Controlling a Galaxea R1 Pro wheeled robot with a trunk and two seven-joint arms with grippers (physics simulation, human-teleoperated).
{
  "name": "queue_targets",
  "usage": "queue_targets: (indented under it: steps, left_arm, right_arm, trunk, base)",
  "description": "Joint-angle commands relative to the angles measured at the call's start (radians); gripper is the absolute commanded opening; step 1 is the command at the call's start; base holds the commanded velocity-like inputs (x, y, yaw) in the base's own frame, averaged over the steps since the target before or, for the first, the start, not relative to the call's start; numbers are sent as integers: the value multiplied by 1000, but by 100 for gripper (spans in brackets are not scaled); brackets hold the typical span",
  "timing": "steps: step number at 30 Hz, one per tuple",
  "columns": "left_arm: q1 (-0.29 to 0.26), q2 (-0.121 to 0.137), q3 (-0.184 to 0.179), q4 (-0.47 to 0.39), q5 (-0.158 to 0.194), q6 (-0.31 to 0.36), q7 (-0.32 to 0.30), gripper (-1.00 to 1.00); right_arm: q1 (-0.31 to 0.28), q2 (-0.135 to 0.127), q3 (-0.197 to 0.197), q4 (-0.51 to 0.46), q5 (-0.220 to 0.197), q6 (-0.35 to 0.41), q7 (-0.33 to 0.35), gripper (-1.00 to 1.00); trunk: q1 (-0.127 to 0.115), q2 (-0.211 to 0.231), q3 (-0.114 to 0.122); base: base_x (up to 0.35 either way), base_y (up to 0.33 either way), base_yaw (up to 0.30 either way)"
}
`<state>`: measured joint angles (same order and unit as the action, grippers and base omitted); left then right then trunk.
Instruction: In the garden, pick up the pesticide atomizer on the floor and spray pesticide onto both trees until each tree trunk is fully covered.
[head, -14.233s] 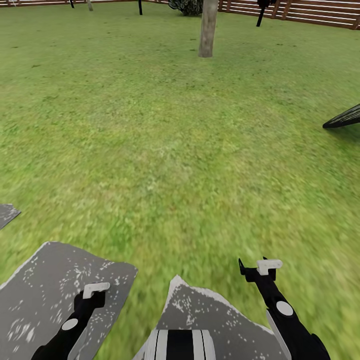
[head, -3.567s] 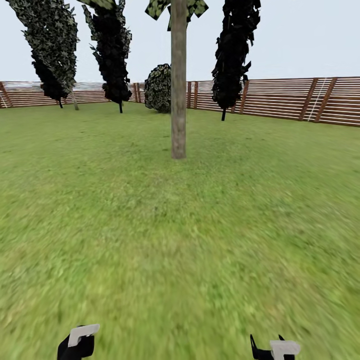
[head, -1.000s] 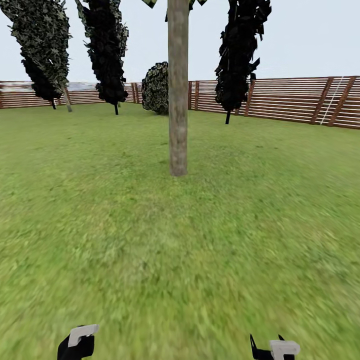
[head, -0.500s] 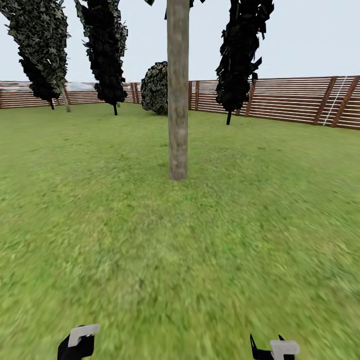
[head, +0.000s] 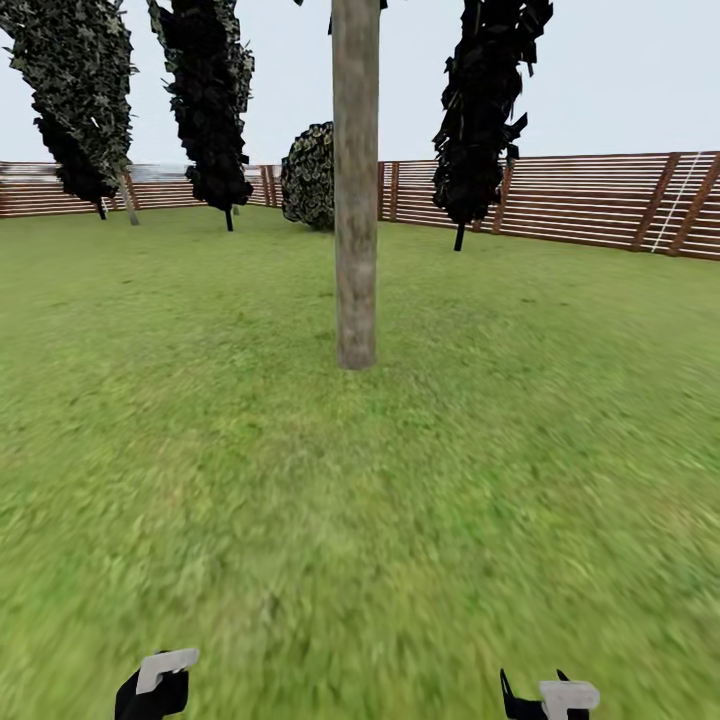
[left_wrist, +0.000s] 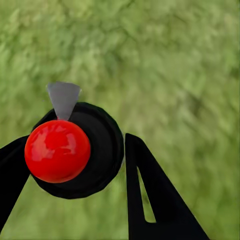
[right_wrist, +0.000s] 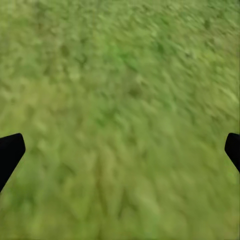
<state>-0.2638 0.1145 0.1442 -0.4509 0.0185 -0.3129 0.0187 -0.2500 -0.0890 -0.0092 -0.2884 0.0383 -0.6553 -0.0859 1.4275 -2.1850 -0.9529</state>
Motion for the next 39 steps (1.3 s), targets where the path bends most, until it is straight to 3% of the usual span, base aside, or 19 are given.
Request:
queue_targets:
  steps: [1, 39]
  left_arm:
    - [0, 0, 0, 0, 0, 0, 0, -100]
    - [0, -1, 0, 0, 0, 0, 0, -100]
  right_arm:
    - [0, 0, 0, 0, 0, 0, 0, 100]
    - [0, 0, 0, -1, 0, -1, 0, 100]
  trunk:
    - [0, 0, 0]
    - [0, 0, 0]
  base:
    - [339, 0, 0]
    - [339, 0, 0]
